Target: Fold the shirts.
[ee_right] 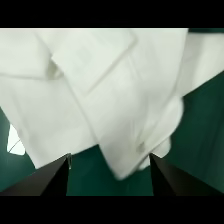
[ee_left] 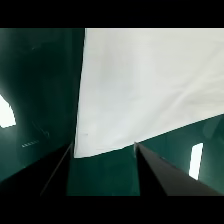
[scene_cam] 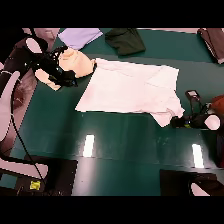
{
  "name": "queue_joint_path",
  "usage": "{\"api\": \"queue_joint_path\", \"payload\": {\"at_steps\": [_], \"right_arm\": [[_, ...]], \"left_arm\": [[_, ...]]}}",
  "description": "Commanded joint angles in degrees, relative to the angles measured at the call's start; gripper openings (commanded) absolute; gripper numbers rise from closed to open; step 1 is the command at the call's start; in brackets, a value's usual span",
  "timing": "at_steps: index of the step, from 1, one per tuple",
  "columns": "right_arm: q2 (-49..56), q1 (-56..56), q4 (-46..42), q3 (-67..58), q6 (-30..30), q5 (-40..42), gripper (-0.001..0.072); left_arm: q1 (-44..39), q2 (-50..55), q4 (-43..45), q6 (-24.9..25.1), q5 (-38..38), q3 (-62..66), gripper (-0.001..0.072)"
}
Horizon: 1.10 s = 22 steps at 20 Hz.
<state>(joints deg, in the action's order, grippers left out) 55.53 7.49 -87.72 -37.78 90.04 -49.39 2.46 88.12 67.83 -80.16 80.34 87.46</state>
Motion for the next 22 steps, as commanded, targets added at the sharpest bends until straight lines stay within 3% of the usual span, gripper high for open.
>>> {"api": "queue_joint_path", "payload": {"at_steps": [1,4,10,13,16,19,20,22], "right_arm": [[0.85,0.42,-4.04,-4.28,2.56,0.63,0.0563],[1.62,0.42,-8.09,-5.42,2.95,-2.05,0.0563],[7.76,0.42,-6.36,-5.38,2.51,-3.21,0.0560],[9.09,0.42,-6.32,-5.38,2.54,-2.97,0.0356],[8.24,0.42,-6.34,-5.38,2.54,-1.77,0.0031],[5.97,0.42,-6.49,-5.38,2.54,-1.60,0.0016],[4.90,0.42,-6.60,-5.38,2.51,-1.60,0.0016],[2.73,0.39,-6.97,-5.38,2.51,-1.60,0.0015]], "left_arm": [[0.09,-0.11,-0.79,0.31,0.00,-0.02,0.0483],[0.09,-0.11,-1.11,0.33,-0.44,-0.02,0.0483],[0.09,-0.33,-1.11,0.68,-0.31,-0.02,0.0482],[0.09,-0.33,-0.63,0.76,0.17,-0.26,0.0483],[0.09,-0.33,2.19,1.14,0.17,-5.53,0.0484],[0.09,-0.33,0.63,3.69,0.26,-12.81,0.0489],[0.09,-0.33,0.39,4.00,0.15,-13.79,0.0588],[0.09,-0.33,1.09,5.66,-1.14,-14.08,0.0607]]}}
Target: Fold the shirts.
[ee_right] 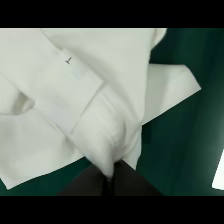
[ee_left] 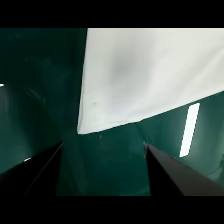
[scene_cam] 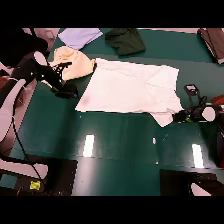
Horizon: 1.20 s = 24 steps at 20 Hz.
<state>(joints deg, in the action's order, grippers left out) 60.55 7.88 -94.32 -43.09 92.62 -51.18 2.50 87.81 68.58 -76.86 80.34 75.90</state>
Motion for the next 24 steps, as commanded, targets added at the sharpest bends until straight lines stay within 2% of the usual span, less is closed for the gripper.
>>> {"api": "queue_joint_path", "payload": {"at_steps": [1,4,6,12,17,18,19,22,23,24], "right_arm": [[-2.91,0.02,-0.33,-0.07,-0.07,0.15,0.0015],[-3.15,0.02,-0.31,-0.07,-0.07,-0.66,0.0015],[-3.15,0.02,-0.17,-0.07,-0.07,-1.07,0.0015],[-3.17,0.02,-0.15,-0.07,-0.09,-1.33,0.0016],[-3.17,0.02,-0.15,-0.09,-0.11,-1.31,0.0015],[-3.17,0.02,-0.15,-0.09,-0.11,-1.25,0.0015],[-3.17,0.02,-0.15,-0.09,-0.09,-1.20,0.0015],[-3.17,0.02,-0.07,-0.09,-0.07,-1.20,0.0015],[-3.17,0.02,0.17,-0.13,-0.07,-0.87,0.0015],[-3.19,0.02,0.35,-0.22,-0.04,-0.46,0.0015]], "left_arm": [[0.04,0.02,1.62,3.96,-2.36,-2.60,0.0607],[0.04,0.61,3.15,6.95,-3.28,-2.71,0.0607],[0.04,1.03,2.60,7.13,-3.67,-3.02,0.0606],[0.04,3.89,-5.33,11.39,-5.07,-7.04,0.0605],[0.02,4.15,-4.72,11.41,-6.16,-7.15,0.0604],[-0.04,4.15,-5.22,11.39,-5.35,-7.15,0.0569],[-0.02,4.15,-7.10,11.82,-4.42,-7.15,0.0435],[-0.68,4.15,-10.19,12.83,-2.97,-7.15,0.0412],[-1.64,4.15,-9.03,12.83,-2.97,-7.15,0.0365],[-2.73,4.15,-8.07,12.85,-2.93,-7.15,0.0222]]}}
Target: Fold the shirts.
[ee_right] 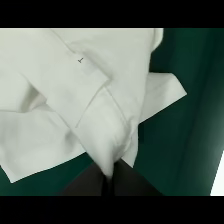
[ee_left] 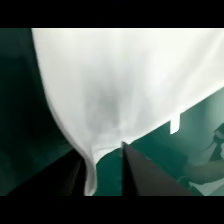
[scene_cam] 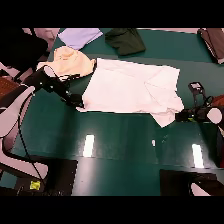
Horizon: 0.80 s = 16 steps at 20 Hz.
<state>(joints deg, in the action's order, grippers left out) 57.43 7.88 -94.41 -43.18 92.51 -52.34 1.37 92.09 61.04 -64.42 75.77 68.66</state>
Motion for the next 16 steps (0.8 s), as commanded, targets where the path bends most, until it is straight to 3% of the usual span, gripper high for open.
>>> {"api": "queue_joint_path", "payload": {"at_steps": [1,2,9,12,16], "right_arm": [[-0.04,0.02,0.44,-0.52,0.07,0.57,0.0015],[-0.04,0.02,0.39,-1.31,0.07,0.24,0.0015],[-3.17,0.00,-0.33,-10.93,0.13,-3.56,0.0015],[-10.23,0.02,-4.79,-15.52,4.26,-2.86,0.0014],[-16.20,0.02,-6.05,-25.05,3.85,-2.69,0.0015]], "left_arm": [[-2.82,-0.13,-0.39,0.37,1.36,0.09,0.0211],[-3.78,-0.28,-0.57,0.39,0.66,0.09,0.0024],[-4.24,-15.06,-1.60,-5.53,-3.04,6.45,0.0023],[-4.24,-24.39,-0.39,-8.70,-7.48,14.67,0.0023],[-4.24,-29.29,-0.57,-10.21,-10.84,28.59,0.0023]]}}
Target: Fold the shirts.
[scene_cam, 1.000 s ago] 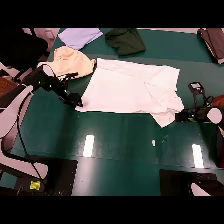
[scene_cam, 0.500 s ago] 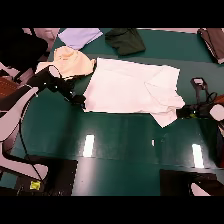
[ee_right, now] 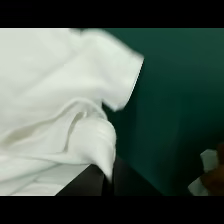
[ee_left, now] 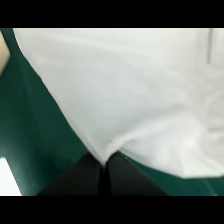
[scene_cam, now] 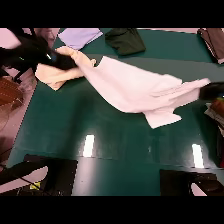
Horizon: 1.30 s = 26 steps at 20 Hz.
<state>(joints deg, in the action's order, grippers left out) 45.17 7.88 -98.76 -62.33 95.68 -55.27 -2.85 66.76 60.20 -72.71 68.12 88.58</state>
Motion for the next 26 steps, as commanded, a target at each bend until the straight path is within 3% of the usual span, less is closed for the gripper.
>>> {"api": "queue_joint_path", "payload": {"at_steps": [1,7,9,11,16,22,26], "right_arm": [[-4.52,0.02,-1.84,-8.70,0.63,0.26,0.0015],[-5.09,1.01,-1.49,-23.74,-3.41,0.13,0.0015],[-5.07,2.51,-1.97,-28.48,-3.26,-1.07,0.0014],[-3.74,2.51,-3.19,-33.07,-0.09,-6.29,0.0014],[3.65,2.51,-6.27,-44.11,-0.48,-21.79,0.0015],[3.58,5.55,-4.42,-56.33,-3.13,-31.50,0.0015],[-6.78,8.52,-4.13,-48.48,0.44,-30.40,0.0015]], "left_arm": [[-0.02,-3.98,0.24,-1.90,-3.69,12.04,0.0023],[-0.02,-4.00,1.38,-4.02,-9.05,28.72,0.0023],[-0.02,-4.24,9.90,-8.92,-9.14,31.32,0.0023],[-0.02,-5.07,20.37,-14.80,-6.84,31.47,0.0023],[-0.02,-5.09,27.58,-18.08,0.94,31.06,0.0023],[-0.02,-11.02,24.65,-14.71,1.31,31.06,0.0023],[-0.02,-17.75,21.68,-13.53,2.69,31.06,0.0023]]}}
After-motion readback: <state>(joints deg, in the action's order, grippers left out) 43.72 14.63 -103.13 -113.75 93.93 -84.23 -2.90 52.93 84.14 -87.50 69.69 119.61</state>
